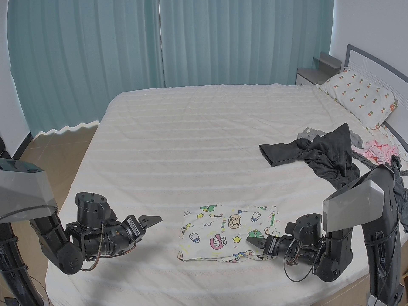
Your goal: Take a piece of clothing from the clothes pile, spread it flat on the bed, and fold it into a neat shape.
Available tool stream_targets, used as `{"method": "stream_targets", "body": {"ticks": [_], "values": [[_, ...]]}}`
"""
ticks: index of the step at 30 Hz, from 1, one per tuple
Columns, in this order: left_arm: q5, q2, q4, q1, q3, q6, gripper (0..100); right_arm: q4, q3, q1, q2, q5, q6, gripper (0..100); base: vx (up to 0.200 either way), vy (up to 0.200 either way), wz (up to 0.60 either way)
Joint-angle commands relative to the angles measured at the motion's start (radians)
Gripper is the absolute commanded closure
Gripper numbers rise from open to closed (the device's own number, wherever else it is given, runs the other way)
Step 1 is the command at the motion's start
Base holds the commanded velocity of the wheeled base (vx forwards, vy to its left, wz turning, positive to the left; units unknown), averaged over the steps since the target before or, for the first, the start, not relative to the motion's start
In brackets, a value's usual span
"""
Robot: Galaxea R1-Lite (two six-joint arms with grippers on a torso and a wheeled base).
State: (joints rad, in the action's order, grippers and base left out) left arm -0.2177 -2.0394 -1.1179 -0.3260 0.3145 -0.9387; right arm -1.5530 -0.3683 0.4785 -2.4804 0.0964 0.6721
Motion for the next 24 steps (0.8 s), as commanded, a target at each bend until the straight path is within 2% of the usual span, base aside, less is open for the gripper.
{"method": "stream_targets", "body": {"ticks": [1,9,14,24], "values": [[0.001,-0.007,0.000,-0.001,0.000,0.000,0,-0.010,0.035,-0.009,0.009,-0.001,-0.003,100,0.000,0.000,0.00],[0.001,-0.018,0.000,-0.001,0.002,0.003,0,-0.009,0.111,-0.023,0.063,0.003,-0.017,100,0.000,0.000,0.00],[0.003,-0.019,0.000,-0.001,0.002,0.003,0,-0.009,0.163,-0.064,0.063,0.017,-0.094,100,0.000,0.000,0.00],[0.008,-0.027,0.000,-0.001,0.002,0.005,0,-0.009,0.226,-0.081,0.064,0.036,-0.154,100,0.000,0.000,0.00]]}}
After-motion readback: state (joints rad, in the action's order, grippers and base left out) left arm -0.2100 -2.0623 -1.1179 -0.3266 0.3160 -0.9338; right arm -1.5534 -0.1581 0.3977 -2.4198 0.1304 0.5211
